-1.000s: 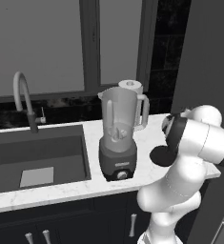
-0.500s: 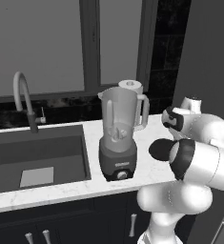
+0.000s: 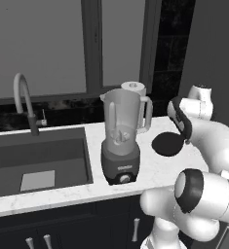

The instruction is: Close the lid blender by securely placing the lid on top.

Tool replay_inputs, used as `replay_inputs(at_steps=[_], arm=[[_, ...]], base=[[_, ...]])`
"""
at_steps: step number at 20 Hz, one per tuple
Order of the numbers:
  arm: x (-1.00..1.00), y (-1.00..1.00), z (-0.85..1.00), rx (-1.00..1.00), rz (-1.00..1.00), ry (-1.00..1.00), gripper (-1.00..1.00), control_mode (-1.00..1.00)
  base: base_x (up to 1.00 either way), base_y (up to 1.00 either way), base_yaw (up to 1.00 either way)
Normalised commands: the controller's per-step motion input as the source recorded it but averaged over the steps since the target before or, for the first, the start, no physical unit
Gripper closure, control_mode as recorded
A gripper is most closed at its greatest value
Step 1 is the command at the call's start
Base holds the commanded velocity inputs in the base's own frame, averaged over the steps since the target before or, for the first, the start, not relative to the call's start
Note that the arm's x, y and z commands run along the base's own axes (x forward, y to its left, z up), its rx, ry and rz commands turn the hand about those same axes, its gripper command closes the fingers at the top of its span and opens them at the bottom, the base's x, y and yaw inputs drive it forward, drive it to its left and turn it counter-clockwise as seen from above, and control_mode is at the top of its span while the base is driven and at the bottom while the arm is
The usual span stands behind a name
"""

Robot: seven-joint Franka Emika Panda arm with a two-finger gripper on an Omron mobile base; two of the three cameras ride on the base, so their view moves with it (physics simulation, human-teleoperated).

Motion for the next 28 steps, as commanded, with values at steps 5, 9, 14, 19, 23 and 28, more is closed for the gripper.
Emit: replay_inputs(at_steps=[5, 9, 14, 19, 23, 28], arm=[[-0.27, 0.00, 0.70, 0.03, -0.15, 0.00, 1.00, -1.00], [-0.24, 0.04, 0.61, 0.04, -0.13, 0.00, 1.00, -1.00], [-0.24, 0.00, 0.65, 0.05, -0.11, 0.00, 1.00, -1.00], [-0.14, 0.06, 0.64, 0.06, -0.04, 0.00, 1.00, -1.00], [-0.15, 0.13, 0.64, 0.07, -0.01, 0.00, 1.00, -1.00], [-0.20, 0.24, 0.59, 0.05, -0.01, -0.02, 1.00, -1.00]], base=[[0.00, 0.00, 0.00], [0.00, 0.00, 0.00], [0.00, 0.00, 0.00], [0.00, 0.00, 0.00], [0.00, 0.00, 0.00], [0.00, 0.00, 0.00]])
